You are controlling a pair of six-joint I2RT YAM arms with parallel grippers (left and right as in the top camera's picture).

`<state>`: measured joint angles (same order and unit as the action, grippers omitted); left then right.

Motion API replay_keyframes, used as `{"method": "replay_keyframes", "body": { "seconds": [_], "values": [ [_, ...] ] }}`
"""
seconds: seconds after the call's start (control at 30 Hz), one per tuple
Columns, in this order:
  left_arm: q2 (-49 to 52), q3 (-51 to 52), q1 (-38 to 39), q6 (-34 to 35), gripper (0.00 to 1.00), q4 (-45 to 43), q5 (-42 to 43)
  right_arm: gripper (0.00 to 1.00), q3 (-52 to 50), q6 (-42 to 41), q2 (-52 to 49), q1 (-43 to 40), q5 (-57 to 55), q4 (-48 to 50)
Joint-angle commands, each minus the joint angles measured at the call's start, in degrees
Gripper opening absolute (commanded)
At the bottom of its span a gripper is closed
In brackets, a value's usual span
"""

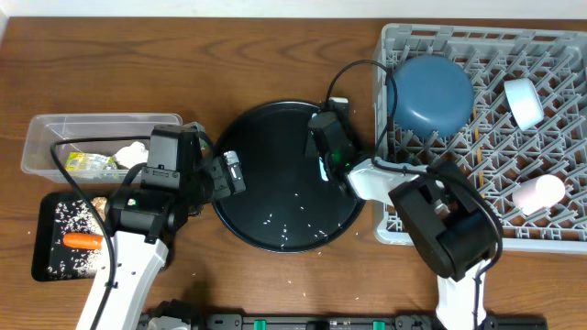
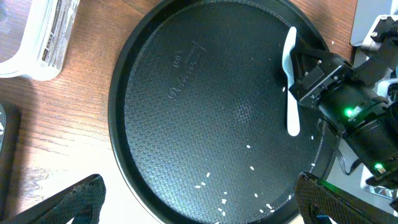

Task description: Sort waste into correct bins and load items into the dishwasher rack

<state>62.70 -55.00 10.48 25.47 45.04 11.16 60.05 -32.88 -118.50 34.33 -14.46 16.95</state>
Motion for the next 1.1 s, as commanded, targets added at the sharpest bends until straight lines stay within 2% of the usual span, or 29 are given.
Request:
{"method": "replay_keyframes", "body": {
  "seconds": [0.0,0.17,0.33,0.5,0.63,0.9,0.97,1.0,1.03,1.07],
  "values": [
    [0.2,-0.6,-0.3,-0.3,0.98,0.2,-0.7,0.01,-0.9,-0.5,4.3,0.7,0.9,-1.6],
    [0.2,-0.6,-0.3,-0.3,0.98,0.2,-0.7,0.01,-0.9,-0.5,9.3,0.9,1.0,-6.6],
    [0.2,-0.6,-0.3,-0.3,0.98,0.2,-0.7,0.02,-0.9,-0.5,13.1,1.1,2.5,-17.9],
    [0.2,-0.6,-0.3,-0.3,0.98,0.2,-0.7,0.29,-0.9,-0.4,12.4,1.2,7.5,-24.5],
    [0.2,-0.6,-0.3,-0.3,0.98,0.2,-0.7,0.34,-0.9,1.8,10.1,2.4,7.6,-24.7],
    [0.2,-0.6,-0.3,-0.3,0.98,0.2,-0.7,0.29,-0.9,1.7,3.9,4.0,7.3,-24.9],
    [0.2,-0.6,-0.3,-0.3,0.98,0.2,-0.7,0.18,-0.9,1.7,2.1,4.5,7.4,-25.0],
    [0.2,-0.6,-0.3,-0.3,0.98,0.2,-0.7,0.07,-0.9,1.7,1.5,4.8,7.4,-25.6],
    [0.2,-0.6,-0.3,-0.3,0.98,0.2,-0.7,0.01,-0.9,1.7,1.3,5.2,7.3,-26.7],
    [0.2,-0.6,-0.3,-0.3,0.98,0.2,-0.7,0.01,-0.9,1.7,1.2,5.5,7.3,-28.0]
  ]
}}
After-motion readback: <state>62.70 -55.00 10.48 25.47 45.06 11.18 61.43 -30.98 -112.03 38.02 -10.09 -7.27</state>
